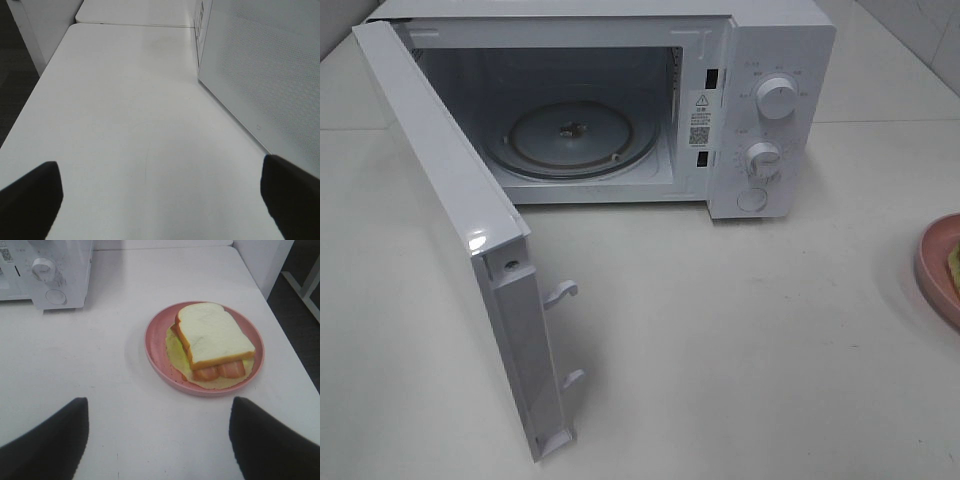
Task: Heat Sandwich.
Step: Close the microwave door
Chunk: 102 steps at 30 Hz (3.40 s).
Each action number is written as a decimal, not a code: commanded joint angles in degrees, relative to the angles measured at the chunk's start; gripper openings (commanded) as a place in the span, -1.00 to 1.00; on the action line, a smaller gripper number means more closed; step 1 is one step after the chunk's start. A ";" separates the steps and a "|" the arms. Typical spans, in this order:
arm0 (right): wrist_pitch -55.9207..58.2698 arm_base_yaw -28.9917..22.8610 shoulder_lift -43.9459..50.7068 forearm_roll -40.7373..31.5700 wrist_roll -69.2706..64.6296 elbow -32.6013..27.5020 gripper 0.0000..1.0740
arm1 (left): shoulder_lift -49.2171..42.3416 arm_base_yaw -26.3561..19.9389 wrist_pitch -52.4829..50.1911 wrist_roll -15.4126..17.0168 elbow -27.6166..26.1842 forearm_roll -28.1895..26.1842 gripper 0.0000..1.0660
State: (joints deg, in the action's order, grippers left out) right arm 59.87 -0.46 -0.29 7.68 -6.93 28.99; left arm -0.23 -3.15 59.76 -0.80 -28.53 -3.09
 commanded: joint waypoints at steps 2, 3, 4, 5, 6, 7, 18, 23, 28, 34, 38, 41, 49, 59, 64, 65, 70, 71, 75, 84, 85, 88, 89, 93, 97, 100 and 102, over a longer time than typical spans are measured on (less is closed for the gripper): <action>-0.17 1.15 1.95 -0.92 1.83 -0.11 0.42 | -1.60 -0.17 -0.46 0.00 0.17 -0.29 0.90; -0.17 1.15 1.95 -0.92 1.83 -0.11 0.42 | -1.60 -0.17 -0.46 0.00 0.17 -0.29 0.90; -0.17 1.15 1.95 -0.92 1.83 -0.11 0.42 | -1.60 -0.17 -0.46 0.00 0.17 -0.29 0.90; -0.17 1.15 1.95 -0.92 1.83 -0.11 0.42 | -1.60 -0.17 -0.46 -0.06 0.17 -0.29 0.90; -0.17 1.15 1.95 -0.92 1.83 -0.11 0.42 | -1.60 -0.17 -0.46 0.00 0.17 -0.29 0.90; -0.17 1.15 1.95 -0.92 1.83 -0.11 0.42 | -1.60 -0.17 -0.46 0.00 0.17 -0.29 0.90; -0.17 1.15 1.95 -0.92 1.78 -0.11 0.42 | -1.60 -0.17 -0.46 0.00 0.17 -0.29 0.90; -0.17 1.15 1.95 -0.92 1.78 -0.11 0.42 | -1.60 -0.17 -0.46 0.00 0.17 -0.29 0.90; -0.17 1.15 1.95 -0.92 1.78 -0.11 0.42 | -1.60 -0.17 -0.46 0.00 0.17 -0.29 0.90; -0.17 1.15 1.95 -0.92 1.78 -0.11 0.42 | -1.60 -0.17 -0.46 0.00 0.17 -0.29 0.90; -0.17 0.97 1.95 -0.92 1.78 -0.11 0.42 | -1.60 -0.17 -0.46 0.00 0.17 -0.29 0.90; -0.17 0.97 1.95 -0.92 1.78 -0.11 0.42 | -1.60 -0.17 -0.46 0.00 0.17 -0.29 0.90; -0.17 -2.12 1.95 -0.92 1.78 -0.11 0.42 | -1.60 -0.17 -0.46 0.00 0.17 -0.34 0.90; -0.17 -2.41 1.95 -0.92 1.78 -0.11 0.42 | -0.40 -0.17 -1.43 0.29 -0.97 -0.46 0.90; -0.17 -2.41 1.95 -0.92 1.78 -0.11 0.42 | 5.90 -0.17 -7.22 -0.06 -2.06 -0.34 0.89; -0.17 -2.41 1.95 -0.92 1.78 -0.11 0.42 | 5.90 -0.17 -7.22 -0.06 -2.06 -0.34 0.89; -0.17 -2.41 1.95 -0.92 1.78 -0.11 0.42 | 11.86 -0.17 -10.54 0.06 -2.06 -0.40 0.72; -0.17 -2.41 1.95 -0.92 1.78 -0.11 0.42 | 13.18 -0.17 -11.12 0.06 -2.06 -0.46 0.65; -0.17 -2.41 1.95 -0.92 1.78 -0.11 0.42 | 17.48 -0.06 -13.18 0.06 -2.06 -0.46 0.29; -0.17 -2.41 1.95 -0.92 1.78 -0.11 0.42 | 26.13 -0.06 -24.98 0.06 3.04 -0.57 -0.81; -0.17 -2.41 1.95 -0.92 1.78 -0.11 0.42 | 26.13 -0.06 -24.98 0.06 3.04 -0.57 -0.81; -0.17 -2.41 1.95 -0.92 1.78 -0.11 0.42 | 29.85 -0.06 -32.03 0.00 5.96 -0.57 -1.00; -0.17 -2.41 1.95 -0.92 1.78 -0.11 0.42 | 29.85 -0.06 -32.03 0.00 5.96 -0.57 -1.00; -0.17 -2.41 1.95 -0.92 1.78 -0.11 0.42 | 34.84 -0.06 -43.43 -0.11 9.74 -0.29 -1.00; -0.17 -2.41 1.95 -0.92 1.78 -0.11 0.42 | 39.88 -0.06 -54.43 -0.17 13.06 0.92 -1.00; -0.17 -2.41 1.95 -0.92 1.78 -0.11 0.42 | 42.28 -0.06 -59.76 -0.17 14.38 1.32 -1.00; -0.17 -2.41 1.95 -0.92 1.78 -0.11 0.42 | 46.35 -0.06 -68.01 -0.17 15.87 1.72 -1.00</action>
State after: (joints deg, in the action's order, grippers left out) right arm 60.05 -2.64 0.17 6.70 -5.73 28.88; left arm 44.46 -3.15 -2.06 -0.80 -13.24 -1.60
